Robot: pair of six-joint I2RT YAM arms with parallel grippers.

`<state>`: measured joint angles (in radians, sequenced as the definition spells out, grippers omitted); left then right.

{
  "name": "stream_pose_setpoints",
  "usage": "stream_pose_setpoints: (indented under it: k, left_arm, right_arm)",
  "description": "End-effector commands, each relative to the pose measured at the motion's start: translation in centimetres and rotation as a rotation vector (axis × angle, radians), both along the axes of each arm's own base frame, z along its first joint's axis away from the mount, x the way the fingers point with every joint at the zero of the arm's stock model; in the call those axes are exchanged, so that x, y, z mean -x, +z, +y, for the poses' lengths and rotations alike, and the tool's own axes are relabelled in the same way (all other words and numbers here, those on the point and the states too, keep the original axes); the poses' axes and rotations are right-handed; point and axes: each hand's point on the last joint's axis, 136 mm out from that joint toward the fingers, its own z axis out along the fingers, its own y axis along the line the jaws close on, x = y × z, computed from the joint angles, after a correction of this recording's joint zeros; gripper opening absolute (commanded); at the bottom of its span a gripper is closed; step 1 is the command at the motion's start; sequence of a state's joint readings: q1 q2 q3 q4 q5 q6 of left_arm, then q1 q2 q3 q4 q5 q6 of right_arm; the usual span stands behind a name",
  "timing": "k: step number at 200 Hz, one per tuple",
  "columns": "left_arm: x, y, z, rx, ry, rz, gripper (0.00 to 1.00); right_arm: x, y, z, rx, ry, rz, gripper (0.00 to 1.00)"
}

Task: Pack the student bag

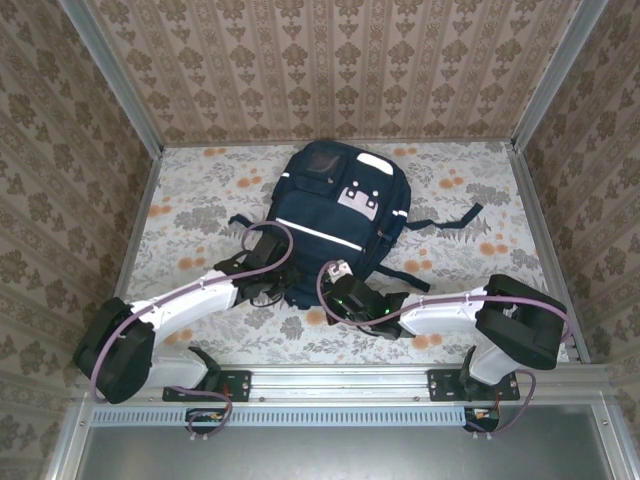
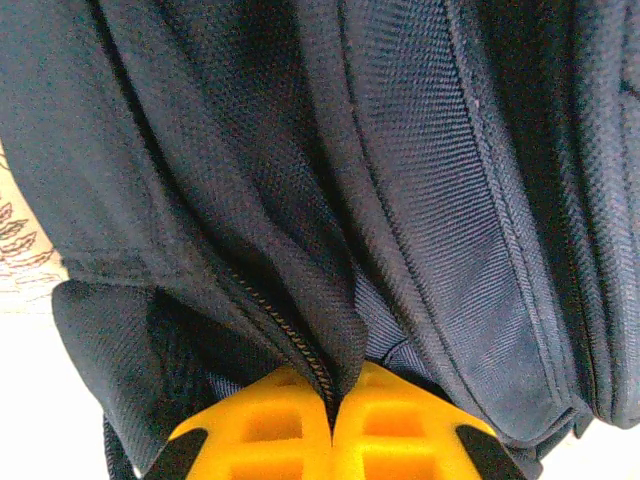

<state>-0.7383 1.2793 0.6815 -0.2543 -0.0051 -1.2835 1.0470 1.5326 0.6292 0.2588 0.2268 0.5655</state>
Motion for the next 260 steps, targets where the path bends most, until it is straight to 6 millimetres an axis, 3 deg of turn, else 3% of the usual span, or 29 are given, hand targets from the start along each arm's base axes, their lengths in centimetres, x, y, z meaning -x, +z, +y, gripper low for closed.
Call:
stream_pose_setpoints:
  k: [1, 46, 81, 98, 110, 161, 215, 244, 260]
  left_arm:
    - [-1.0, 0.6, 3.2, -0.096, 0.088, -0.055, 0.01]
    - [-1.2, 1.1, 3.3, -0.108, 0.075, -0.057, 0.02]
    - [-1.3, 1.4, 2.3, -0.074, 0.047, -0.057, 0.02]
    - [-1.3, 1.6, 2.0, -0.065, 0.036, -0.059, 0.02]
    - [-1.2, 1.8, 1.8, -0.058, 0.031, -0.062, 0.02]
    - [-1.1, 1.9, 1.5, -0.047, 0.015, -0.059, 0.02]
    - [-1.0, 2.2, 1.0, -0.033, 0.007, -0.062, 0.02]
    - [-0.9, 2.4, 0.8, -0.03, 0.002, -0.065, 0.02]
    - [-0.8, 2.5, 0.5, -0.024, -0.003, -0.067, 0.02]
  right_arm:
    - [0.2, -2.1, -4.1, 0.147, -0.092, 0.045, 0.0]
    - [0.6, -1.2, -5.0, 0.163, -0.086, 0.042, 0.0]
    - [1.4, -0.1, -2.5, 0.077, 0.056, 0.037, 0.0]
    - [1.6, 0.6, -1.4, 0.01, 0.113, 0.043, 0.25]
    - [1.8, 1.2, -0.3, -0.057, 0.145, 0.072, 0.33]
    - [0.3, 3.5, 2.4, -0.255, 0.115, 0.156, 0.41]
    - [-1.0, 2.6, 3.5, -0.291, 0.043, 0.228, 0.45]
    - [-2.0, 0.8, 2.4, -0.174, -0.039, 0.242, 0.47]
    - [-2.5, -0.1, 1.7, -0.108, -0.083, 0.245, 0.43]
